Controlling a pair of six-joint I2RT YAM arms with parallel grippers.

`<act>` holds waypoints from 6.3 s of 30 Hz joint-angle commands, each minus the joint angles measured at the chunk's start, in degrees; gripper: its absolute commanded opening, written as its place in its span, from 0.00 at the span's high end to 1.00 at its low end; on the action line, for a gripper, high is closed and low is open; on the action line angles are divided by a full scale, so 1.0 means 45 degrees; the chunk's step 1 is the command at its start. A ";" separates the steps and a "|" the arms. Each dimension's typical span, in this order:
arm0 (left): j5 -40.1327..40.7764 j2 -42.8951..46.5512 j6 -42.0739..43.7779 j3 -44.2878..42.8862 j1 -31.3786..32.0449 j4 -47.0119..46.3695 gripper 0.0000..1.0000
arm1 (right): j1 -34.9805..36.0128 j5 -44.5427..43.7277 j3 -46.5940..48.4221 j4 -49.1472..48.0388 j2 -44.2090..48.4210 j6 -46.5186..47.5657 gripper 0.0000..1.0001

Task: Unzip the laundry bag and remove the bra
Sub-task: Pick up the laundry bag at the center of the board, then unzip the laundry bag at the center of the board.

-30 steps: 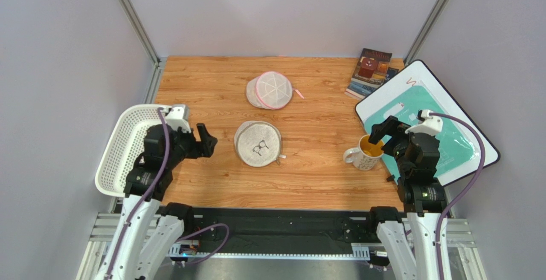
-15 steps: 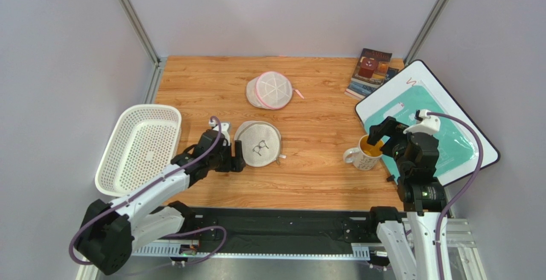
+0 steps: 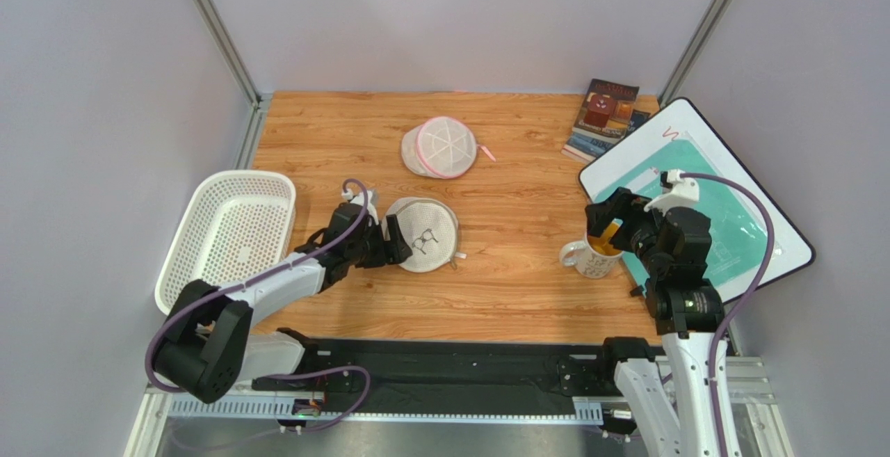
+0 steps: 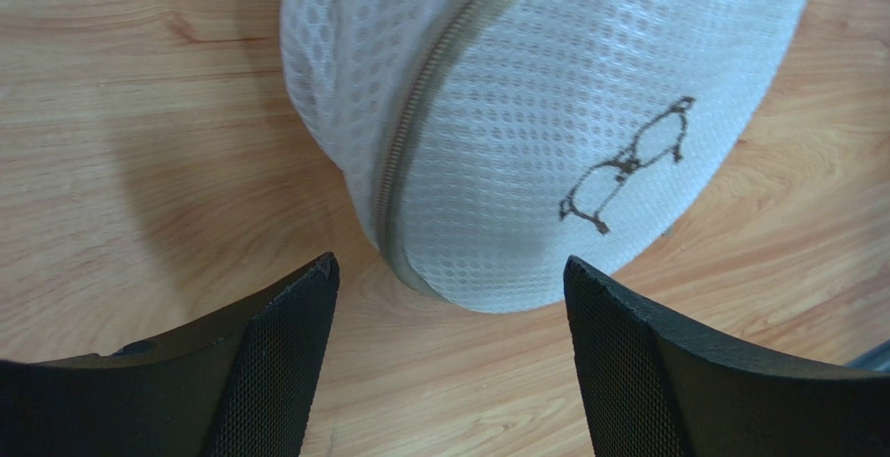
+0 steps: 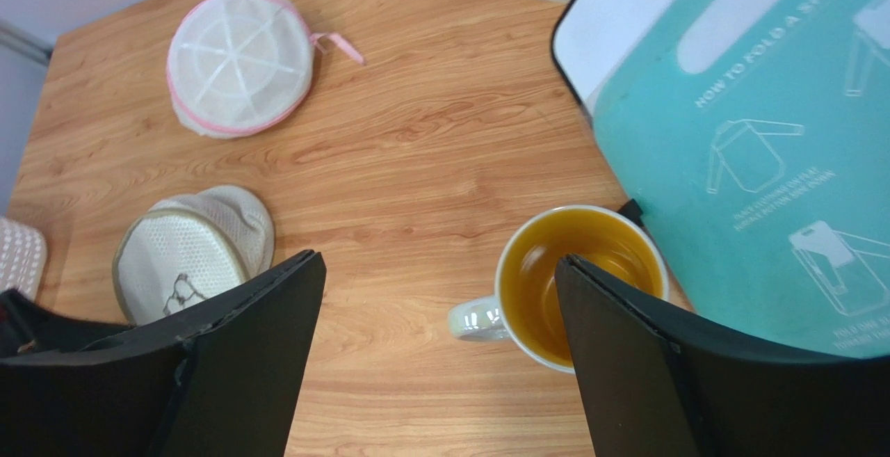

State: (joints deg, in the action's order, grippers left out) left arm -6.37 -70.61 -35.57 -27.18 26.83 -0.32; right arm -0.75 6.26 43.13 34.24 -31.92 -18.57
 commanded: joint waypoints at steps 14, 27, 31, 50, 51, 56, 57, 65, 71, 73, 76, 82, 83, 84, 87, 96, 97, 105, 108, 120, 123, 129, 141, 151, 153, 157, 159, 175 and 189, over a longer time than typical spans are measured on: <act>-0.0928 -0.1965 -0.0357 -0.0366 -0.0591 -0.2840 0.68 | 0.4519 0.0076 0.1352 -0.1924 -0.2787 0.0434 0.14; -0.1981 -0.0559 0.3469 -0.2240 -0.0571 0.0966 1.00 | 0.7218 0.0326 0.0552 -0.4462 -0.6205 -0.0580 0.14; -0.2916 -0.0754 0.4542 -0.3137 -0.0591 0.2683 1.00 | 0.7238 0.1613 0.0103 -0.5864 -0.7200 -0.0833 0.16; -0.7275 -0.0599 0.2749 -0.2827 -0.0611 0.1964 1.00 | 0.7238 0.3470 -0.1381 -1.0341 -1.0893 -0.0893 0.17; -0.7295 -0.0579 0.2749 -0.2808 -0.0591 0.2004 1.00 | 0.7238 0.3588 -0.1479 -1.0536 -1.1010 -0.0951 0.17; -0.7705 -0.0423 0.2534 -0.2652 -0.0611 0.1848 1.00 | 0.7238 0.3880 -0.1986 -1.1650 -1.1811 -0.0913 0.17; -0.7725 -0.0422 0.2534 -0.2652 -0.0611 0.1828 1.00 | 0.7238 0.4037 -0.2084 -1.1884 -1.1890 -0.0894 0.17; -0.8096 -0.0014 0.2339 -0.2359 -0.0611 0.1652 1.00 | 0.7238 0.5619 -0.2320 -1.4404 -1.3002 -0.1107 0.25; -0.7901 0.0125 0.2377 -0.2300 -0.0611 0.1789 1.00 | 0.7238 0.6381 -0.2437 -1.5402 -1.3356 -0.1577 0.57; -0.7532 0.0047 0.2455 -0.2378 -0.0611 0.2042 1.00 | 0.7238 0.6440 -0.2554 -1.5285 -1.3044 -0.1616 0.74; -0.6791 0.0007 0.2631 -0.2495 -0.0591 0.2608 0.67 | 0.7238 0.5956 -0.2594 -1.4256 -1.2381 -0.1519 1.00; -0.4414 0.1156 0.2768 -0.2145 -0.0319 0.3409 0.12 | 0.7257 0.4002 -0.1871 -1.1245 -1.1598 -0.2568 1.00; -0.3882 0.1372 0.2691 -0.2047 -0.0182 0.3507 0.12 | 0.7238 0.3960 -0.1890 -1.1241 -1.1520 -0.2844 1.00; -0.2988 0.1548 0.2419 -0.1775 0.0071 0.3566 0.12 | 0.7257 0.3883 -0.1968 -1.1280 -1.1365 -0.3098 1.00; -0.2376 0.2310 0.1446 -0.0782 0.0385 0.2984 0.12 | 0.7277 0.3220 -0.2104 -1.1301 -1.0936 -0.3958 1.00; -0.1553 0.4011 -0.1760 0.2053 0.1400 -0.0571 0.12 | 0.7706 0.1032 -0.3120 -1.1944 -0.9607 -0.5658 1.00; -0.1553 0.4050 -0.2014 0.2210 0.1459 -0.0961 0.12 | 0.7842 0.0702 -0.3237 -1.1945 -0.9489 -0.5717 1.00; -0.1826 0.2744 -0.3793 0.2602 0.1655 -0.4399 0.10 | 0.8097 0.0620 -0.3589 -1.2159 -0.9195 -0.6030 1.00; -0.2040 0.1612 -0.4184 0.2563 0.1655 -0.5571 0.11 | 0.8156 0.0737 -0.3764 -1.2334 -0.9098 -0.6147 1.00; -0.2296 -0.1846 -0.4614 0.1743 0.1694 -0.7546 0.14 | 0.8253 0.1108 -0.4038 -1.2394 -0.8473 -0.6362 1.00; -0.2275 -0.2198 -0.4829 0.1880 0.1694 -0.8268 0.15 | 0.8254 0.1303 -0.3980 -1.2374 -0.8569 -0.6284 1.00; -0.2627 -0.3037 -0.5005 0.1295 0.1948 -0.8894 0.28 | 0.8253 0.1655 -0.3960 -1.2471 -0.8746 -0.6206 1.00; -0.2666 -0.3022 -0.5610 0.1859 0.1987 -1.0027 1.00 | 0.8273 0.1502 -0.3669 -1.1284 -0.9000 -0.5544 0.85; -0.0287 0.0492 -0.5748 0.2602 0.2065 -0.7042 1.00 | 1.1278 -0.4163 -0.1344 -0.5871 -0.7360 -0.4076 0.31; 0.0008 0.1449 -0.5592 0.2583 0.2123 -0.6205 1.00 | 1.2193 -0.4534 -0.1246 -0.5890 -0.7475 -0.4465 0.31; 0.0614 0.2603 -0.5435 0.2602 0.2124 -0.5205 1.00 | 1.3739 -0.4731 -0.0739 -0.6299 -0.8487 -0.5014 0.33; 0.0751 0.3014 -0.5338 0.2583 0.2124 -0.4718 1.00 | 1.4595 -0.5177 -0.0271 -0.6534 -0.8900 -0.5054 0.34; 0.0888 0.4264 -0.5532 0.3227 0.2124 -0.4285 1.00 | 1.5383 -0.5884 0.1684 -0.6281 -1.1948 -0.4858 0.39; 0.0850 0.5085 -0.5728 0.3501 0.2124 -0.4109 1.00 | 1.5050 -0.5396 0.1783 -0.6670 -1.2652 -0.5132 0.53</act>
State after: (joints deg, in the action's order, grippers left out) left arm -2.48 -49.36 -61.06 -11.66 36.03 -18.48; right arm 67.72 -17.43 49.58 6.61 -88.44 -40.66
